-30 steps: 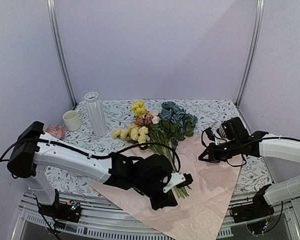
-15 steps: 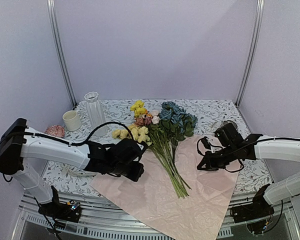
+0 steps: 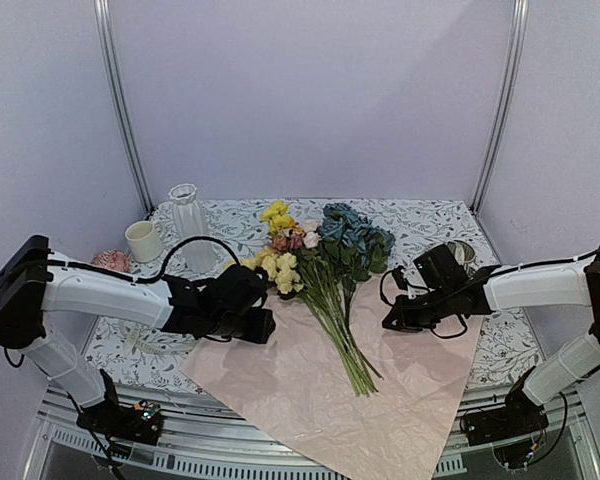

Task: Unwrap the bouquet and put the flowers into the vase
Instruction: Unfold the quarter-folded wrapping paper from the folded wrapping paper, then adjust the flattened wrapping paper at the center of the board.

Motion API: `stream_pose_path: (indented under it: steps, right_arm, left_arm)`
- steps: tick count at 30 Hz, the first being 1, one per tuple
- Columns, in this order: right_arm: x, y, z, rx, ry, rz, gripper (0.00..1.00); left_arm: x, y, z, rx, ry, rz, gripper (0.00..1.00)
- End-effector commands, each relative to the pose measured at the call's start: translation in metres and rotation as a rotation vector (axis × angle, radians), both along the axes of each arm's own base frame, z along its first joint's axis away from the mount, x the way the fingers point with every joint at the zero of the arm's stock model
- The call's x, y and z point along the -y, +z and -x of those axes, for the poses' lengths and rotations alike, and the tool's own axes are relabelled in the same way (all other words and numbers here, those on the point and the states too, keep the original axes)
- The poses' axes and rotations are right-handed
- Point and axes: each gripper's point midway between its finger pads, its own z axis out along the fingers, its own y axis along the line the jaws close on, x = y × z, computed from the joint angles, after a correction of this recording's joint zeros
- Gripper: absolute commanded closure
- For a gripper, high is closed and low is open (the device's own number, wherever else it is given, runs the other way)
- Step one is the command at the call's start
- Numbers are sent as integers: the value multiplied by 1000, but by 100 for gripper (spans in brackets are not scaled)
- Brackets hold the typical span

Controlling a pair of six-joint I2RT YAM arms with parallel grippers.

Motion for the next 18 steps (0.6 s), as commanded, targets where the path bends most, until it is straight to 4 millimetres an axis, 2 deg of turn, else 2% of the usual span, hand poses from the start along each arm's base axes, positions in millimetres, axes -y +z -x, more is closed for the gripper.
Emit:
stream_pose_path:
  steps: [1,8,18]
  right_arm:
    - [-9,6,-34,78,-26,-32,92]
    - [2,-22,-51,43,-60,21,92]
    - [19,-67,-54,-42,-106,74,96]
  left_arm:
    - [1,-1,-13,-5,26,60,56]
    - [-7,-25,-18,-47,48,29,61]
    - [-31,-64,-31,-113,97,-45,65]
